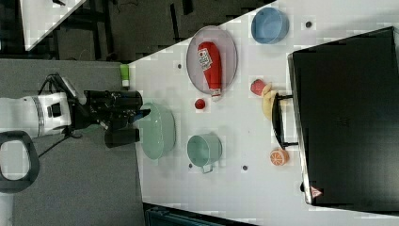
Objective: Pick ketchup from plate and place it on table.
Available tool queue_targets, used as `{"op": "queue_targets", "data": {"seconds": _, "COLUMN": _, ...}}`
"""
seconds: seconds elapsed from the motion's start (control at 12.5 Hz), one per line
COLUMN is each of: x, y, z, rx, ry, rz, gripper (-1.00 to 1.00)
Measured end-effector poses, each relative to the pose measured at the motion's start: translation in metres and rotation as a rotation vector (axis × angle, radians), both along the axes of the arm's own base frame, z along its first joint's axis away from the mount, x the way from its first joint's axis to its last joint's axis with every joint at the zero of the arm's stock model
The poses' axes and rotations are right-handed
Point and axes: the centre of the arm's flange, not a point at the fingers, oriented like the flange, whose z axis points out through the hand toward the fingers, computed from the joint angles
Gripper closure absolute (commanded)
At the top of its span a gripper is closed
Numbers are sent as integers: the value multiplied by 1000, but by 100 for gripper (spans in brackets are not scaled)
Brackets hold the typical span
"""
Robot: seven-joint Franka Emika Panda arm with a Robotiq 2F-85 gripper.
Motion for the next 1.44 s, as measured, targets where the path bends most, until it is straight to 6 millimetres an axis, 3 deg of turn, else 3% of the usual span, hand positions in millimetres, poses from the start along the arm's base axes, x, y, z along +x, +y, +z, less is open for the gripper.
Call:
{"op": "queue_targets", "data": {"seconds": 0.16, "x": -47, "y": 1, "z": -1, "rx": 20, "ry": 143, "rz": -21, "gripper": -80}}
{"op": "queue_targets", "data": {"seconds": 0.24, "x": -65, "y": 0, "z": 8, "rx": 15, "ry": 161, "rz": -35, "gripper": -100}}
{"op": "queue_targets", "data": {"seconds": 0.32, "x": -75, "y": -3, "z": 24, "rx": 11, "ry": 136, "rz": -48, "gripper": -100}}
{"op": "queue_targets", "data": {"seconds": 0.56, "x": -68, "y": -4, "z": 65, "rx": 21, "ry": 16, "rz": -51, "gripper": -100}}
{"op": "queue_targets", "data": {"seconds": 0.72, "x": -52, "y": 2, "z": 57, "rx": 21, "ry": -4, "rz": -31, "gripper": -100}}
{"op": "queue_targets", "data": {"seconds": 0.88, "x": -27, "y": 7, "z": 22, "rx": 29, "ry": 25, "rz": -3, "gripper": -100}}
{"op": "queue_targets", "data": {"seconds": 1.12, "x": 8, "y": 12, "z": -52, "rx": 48, "ry": 93, "rz": 74, "gripper": -100}}
{"op": "queue_targets", "data": {"seconds": 1.44, "x": 32, "y": 29, "z": -146, "rx": 74, "ry": 200, "rz": 230, "gripper": -100}}
